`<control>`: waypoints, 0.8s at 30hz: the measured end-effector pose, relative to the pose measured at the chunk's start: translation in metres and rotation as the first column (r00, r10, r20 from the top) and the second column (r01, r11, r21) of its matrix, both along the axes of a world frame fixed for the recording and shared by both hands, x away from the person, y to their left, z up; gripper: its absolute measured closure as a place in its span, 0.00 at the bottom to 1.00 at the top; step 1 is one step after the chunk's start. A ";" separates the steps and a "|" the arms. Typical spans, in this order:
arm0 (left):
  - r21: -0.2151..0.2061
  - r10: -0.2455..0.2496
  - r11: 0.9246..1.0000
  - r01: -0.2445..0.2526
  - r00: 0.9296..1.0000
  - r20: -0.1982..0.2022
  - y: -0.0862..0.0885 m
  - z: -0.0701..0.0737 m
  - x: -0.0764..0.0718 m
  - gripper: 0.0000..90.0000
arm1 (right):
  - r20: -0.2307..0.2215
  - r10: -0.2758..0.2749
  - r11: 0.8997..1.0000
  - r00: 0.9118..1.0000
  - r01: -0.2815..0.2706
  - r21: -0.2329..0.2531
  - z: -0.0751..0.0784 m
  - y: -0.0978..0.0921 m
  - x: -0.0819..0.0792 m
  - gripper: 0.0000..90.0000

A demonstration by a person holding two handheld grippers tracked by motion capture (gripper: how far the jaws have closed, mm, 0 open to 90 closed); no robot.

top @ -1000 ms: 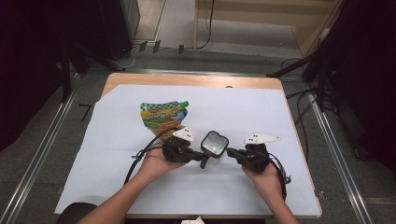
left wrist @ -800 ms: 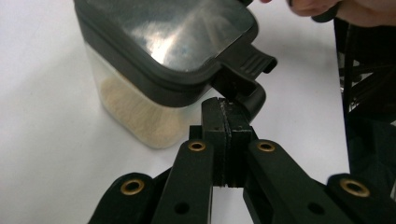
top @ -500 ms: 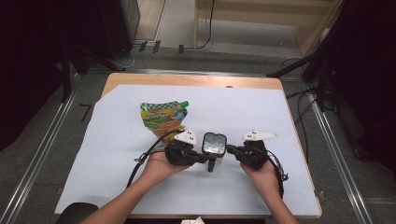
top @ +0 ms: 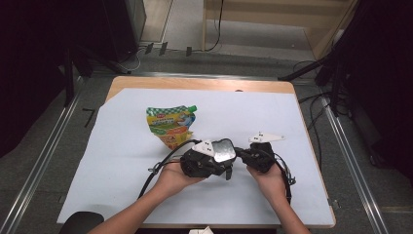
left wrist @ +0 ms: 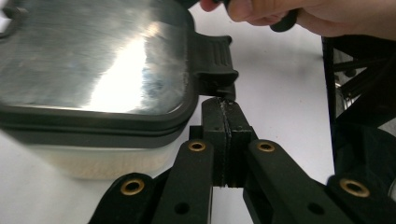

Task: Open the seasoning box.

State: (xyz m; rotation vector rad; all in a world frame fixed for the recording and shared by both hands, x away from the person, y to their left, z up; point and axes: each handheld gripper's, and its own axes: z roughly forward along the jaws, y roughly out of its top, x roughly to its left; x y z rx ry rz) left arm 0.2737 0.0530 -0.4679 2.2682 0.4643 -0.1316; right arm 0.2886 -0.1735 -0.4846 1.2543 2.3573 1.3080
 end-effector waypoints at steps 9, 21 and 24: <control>-0.007 -0.024 1.000 0.024 0.999 -0.038 0.018 0.006 0.003 0.89 | 0.011 0.026 1.000 1.000 -0.026 0.012 0.008 -0.007 -0.012 1.00; -0.050 -0.027 0.998 0.024 0.999 -0.046 0.044 0.015 0.012 0.61 | 0.027 0.064 0.998 0.998 -0.065 0.021 0.018 -0.017 -0.049 1.00; -0.064 -0.015 0.998 0.011 0.998 -0.055 0.047 0.015 0.015 0.58 | 0.021 0.077 0.996 0.997 -0.078 0.037 0.016 -0.014 -0.059 1.00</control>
